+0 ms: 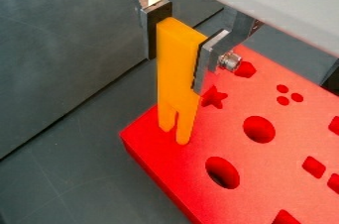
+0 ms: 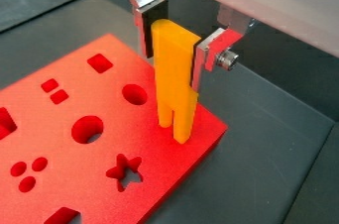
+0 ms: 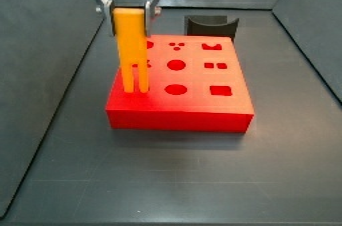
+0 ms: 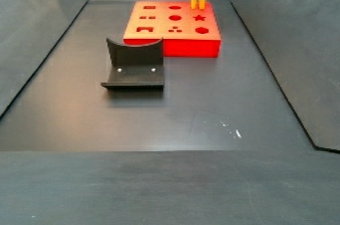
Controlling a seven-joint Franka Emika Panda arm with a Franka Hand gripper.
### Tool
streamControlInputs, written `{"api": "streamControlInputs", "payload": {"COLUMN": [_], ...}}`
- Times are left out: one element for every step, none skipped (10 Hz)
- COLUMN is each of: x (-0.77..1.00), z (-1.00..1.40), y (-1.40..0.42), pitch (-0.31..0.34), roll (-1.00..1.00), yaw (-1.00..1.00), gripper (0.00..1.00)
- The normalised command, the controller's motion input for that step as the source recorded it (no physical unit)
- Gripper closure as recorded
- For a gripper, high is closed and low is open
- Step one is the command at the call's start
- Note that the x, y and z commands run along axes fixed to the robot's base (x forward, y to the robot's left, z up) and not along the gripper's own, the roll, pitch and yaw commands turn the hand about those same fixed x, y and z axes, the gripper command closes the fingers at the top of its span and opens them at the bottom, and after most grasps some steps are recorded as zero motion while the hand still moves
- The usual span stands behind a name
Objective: Insert the square-circle object.
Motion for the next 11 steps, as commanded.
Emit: {"api": "streamControlInputs", "payload": {"x": [0.28,0.39,0.51,0.13,0.0,0.0,0.0,-0.17,-0.32,-0.13,0.0], "z": [-0.62,-0.55,-0.39,-0.35,-0.31,-0.23,-0.02,-0.49,-0.39,-0.43,-0.14], "y": [-0.12,-0.15,-0.17,-0.01,0.0,0.0,0.0,0.09,0.06,0.0,0.0], "pitch": [0.153,0.126,0.14,0.073,0.041,0.031,0.0,0.063,0.209,0.123,0.01], "roll": [0.16,0.1,0.06,0.1,0.11,0.08,0.0,0.18,0.21,0.14,0.0], "yaw": [-0.03,0.0,0.0,0.0,0.0,0.0,0.0,-0.18,-0.43,-0.37,-0.04], "gripper": [1.0,1.0,1.0,1.0,1.0,1.0,1.0,1.0,1.0,1.0,1.0]}}
